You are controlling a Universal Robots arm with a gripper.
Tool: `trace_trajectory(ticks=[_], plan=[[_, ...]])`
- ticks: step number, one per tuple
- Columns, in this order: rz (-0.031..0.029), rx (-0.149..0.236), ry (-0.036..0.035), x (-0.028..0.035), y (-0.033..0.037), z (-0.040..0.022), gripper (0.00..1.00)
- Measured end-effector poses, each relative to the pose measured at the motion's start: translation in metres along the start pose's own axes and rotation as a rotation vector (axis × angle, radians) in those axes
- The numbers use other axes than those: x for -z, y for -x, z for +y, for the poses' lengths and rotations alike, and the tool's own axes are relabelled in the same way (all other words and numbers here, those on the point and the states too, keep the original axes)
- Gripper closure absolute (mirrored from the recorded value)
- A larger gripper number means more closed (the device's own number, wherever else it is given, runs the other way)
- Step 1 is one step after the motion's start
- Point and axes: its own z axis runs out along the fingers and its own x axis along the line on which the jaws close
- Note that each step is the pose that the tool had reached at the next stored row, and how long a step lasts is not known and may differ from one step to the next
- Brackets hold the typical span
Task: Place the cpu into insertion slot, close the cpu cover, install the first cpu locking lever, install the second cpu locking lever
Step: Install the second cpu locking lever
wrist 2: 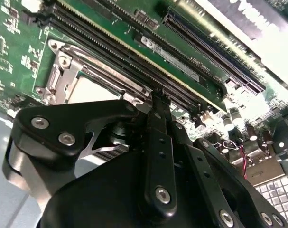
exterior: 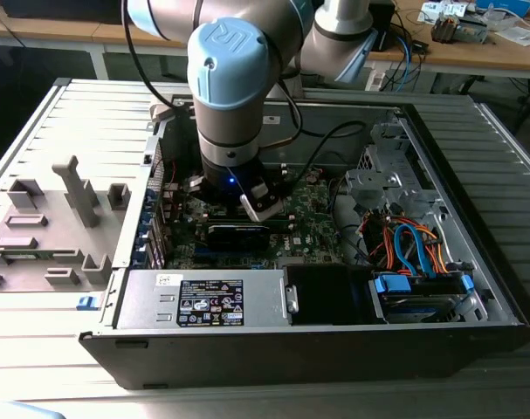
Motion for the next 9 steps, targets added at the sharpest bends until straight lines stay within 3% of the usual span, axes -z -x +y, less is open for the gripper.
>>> trace_trajectory(ticks=[2, 9], plan=[[0.0034, 0.015, 0.0015, -0.0024, 0.0002, 0.0022, 0.89], [0.0027, 0.015, 0.0052, -0.0069, 0.0002, 0.002, 0.89]])
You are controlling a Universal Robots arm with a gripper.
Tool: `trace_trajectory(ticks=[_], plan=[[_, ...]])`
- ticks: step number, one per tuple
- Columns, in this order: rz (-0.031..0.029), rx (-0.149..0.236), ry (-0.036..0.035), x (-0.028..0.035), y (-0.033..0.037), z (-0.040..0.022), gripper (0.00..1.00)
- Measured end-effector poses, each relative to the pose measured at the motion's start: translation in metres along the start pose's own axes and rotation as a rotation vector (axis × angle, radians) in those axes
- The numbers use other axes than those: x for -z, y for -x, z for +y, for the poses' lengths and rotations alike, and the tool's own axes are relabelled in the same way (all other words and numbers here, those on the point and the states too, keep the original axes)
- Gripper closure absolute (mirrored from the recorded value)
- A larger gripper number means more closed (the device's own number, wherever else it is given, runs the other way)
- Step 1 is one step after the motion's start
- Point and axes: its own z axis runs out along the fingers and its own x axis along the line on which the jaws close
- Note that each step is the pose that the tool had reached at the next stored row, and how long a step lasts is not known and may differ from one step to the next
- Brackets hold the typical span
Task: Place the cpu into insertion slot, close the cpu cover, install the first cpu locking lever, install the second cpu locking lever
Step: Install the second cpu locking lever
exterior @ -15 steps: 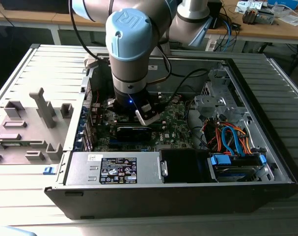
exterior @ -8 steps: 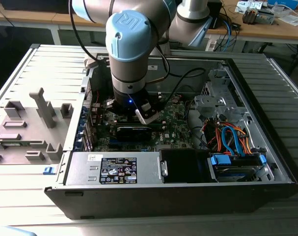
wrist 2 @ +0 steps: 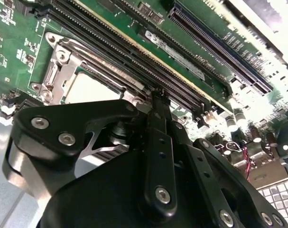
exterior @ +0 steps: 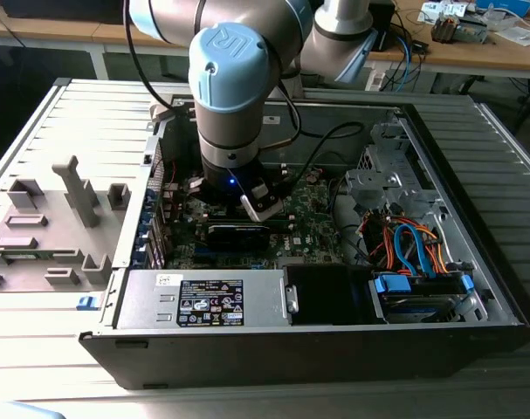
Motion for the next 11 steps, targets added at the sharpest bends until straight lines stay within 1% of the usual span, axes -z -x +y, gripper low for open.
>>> trace_trajectory(ticks=[2, 3, 4, 5, 6, 7, 8, 9, 11], plan=[[0.0006, 0.001, 0.0015, -0.0009, 0.0, 0.0001, 0.89], [0.0007, 0.001, 0.0008, -0.0011, -0.0001, 0.0002, 0.89], [0.0001, 0.001, -0.0036, -0.0013, -0.0004, 0.0004, 0.89], [-0.0003, 0.001, -0.0134, -0.0013, -0.0007, 0.0006, 0.89], [-0.0018, 0.002, -0.0282, -0.0011, -0.0007, 0.0012, 0.89], [-0.0009, 0.002, -0.0432, 0.0006, -0.0008, 0.0011, 0.89], [0.0016, 0.002, -0.053, 0.0023, -0.001, 0.0012, 0.89], [0.002, 0.002, -0.0562, 0.0041, -0.001, 0.0022, 0.89], [0.0023, 0.002, -0.0579, 0.01, -0.0007, 0.0042, 0.89]])
